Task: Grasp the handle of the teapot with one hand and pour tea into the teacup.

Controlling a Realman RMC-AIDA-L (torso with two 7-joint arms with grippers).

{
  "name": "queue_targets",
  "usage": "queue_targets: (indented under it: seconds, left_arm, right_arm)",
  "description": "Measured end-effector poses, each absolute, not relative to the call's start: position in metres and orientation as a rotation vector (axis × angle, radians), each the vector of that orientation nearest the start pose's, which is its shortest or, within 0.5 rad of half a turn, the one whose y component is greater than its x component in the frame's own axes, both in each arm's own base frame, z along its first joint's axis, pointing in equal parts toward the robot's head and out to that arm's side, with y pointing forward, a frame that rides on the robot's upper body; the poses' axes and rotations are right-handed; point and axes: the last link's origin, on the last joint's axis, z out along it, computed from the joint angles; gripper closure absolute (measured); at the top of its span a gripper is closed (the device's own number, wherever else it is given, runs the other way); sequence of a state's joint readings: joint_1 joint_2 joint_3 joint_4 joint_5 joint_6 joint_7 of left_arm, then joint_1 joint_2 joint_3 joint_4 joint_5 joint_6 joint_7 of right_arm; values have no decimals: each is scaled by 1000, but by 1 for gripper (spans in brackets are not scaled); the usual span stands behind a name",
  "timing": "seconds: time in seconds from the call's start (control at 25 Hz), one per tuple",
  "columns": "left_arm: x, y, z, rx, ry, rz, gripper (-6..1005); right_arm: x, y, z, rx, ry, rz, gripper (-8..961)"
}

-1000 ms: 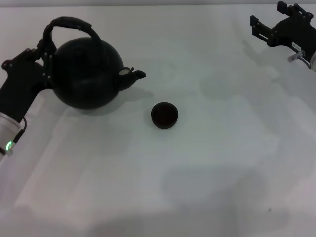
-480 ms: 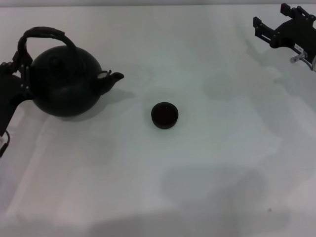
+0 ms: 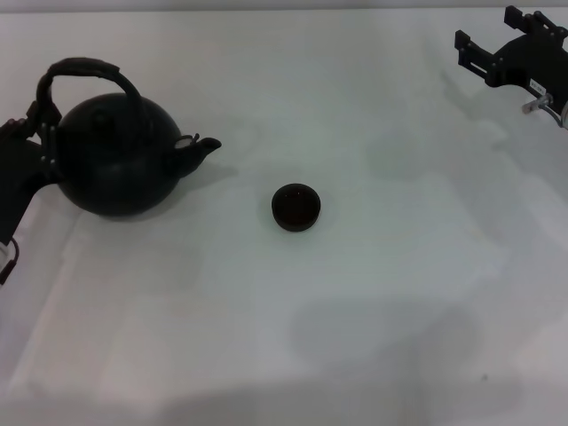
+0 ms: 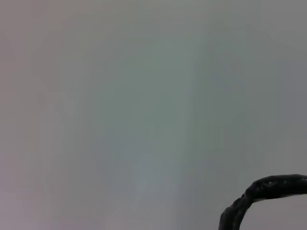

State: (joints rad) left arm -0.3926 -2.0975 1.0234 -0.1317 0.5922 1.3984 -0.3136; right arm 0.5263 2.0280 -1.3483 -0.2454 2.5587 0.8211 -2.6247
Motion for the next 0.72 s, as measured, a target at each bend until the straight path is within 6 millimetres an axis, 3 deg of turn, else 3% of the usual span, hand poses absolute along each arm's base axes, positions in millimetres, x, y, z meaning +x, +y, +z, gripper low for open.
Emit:
queue_targets:
  seconds: [0.4,0.72]
  left_arm:
    - [-351,269,-34,-1721,-651,-743,776]
    - [-349,269,-33,-1722,-641,-759,432]
  right_arm:
    - [321,381,-14,-1975,542,484,126]
    - [323,380,-14,-1974,545,482,126]
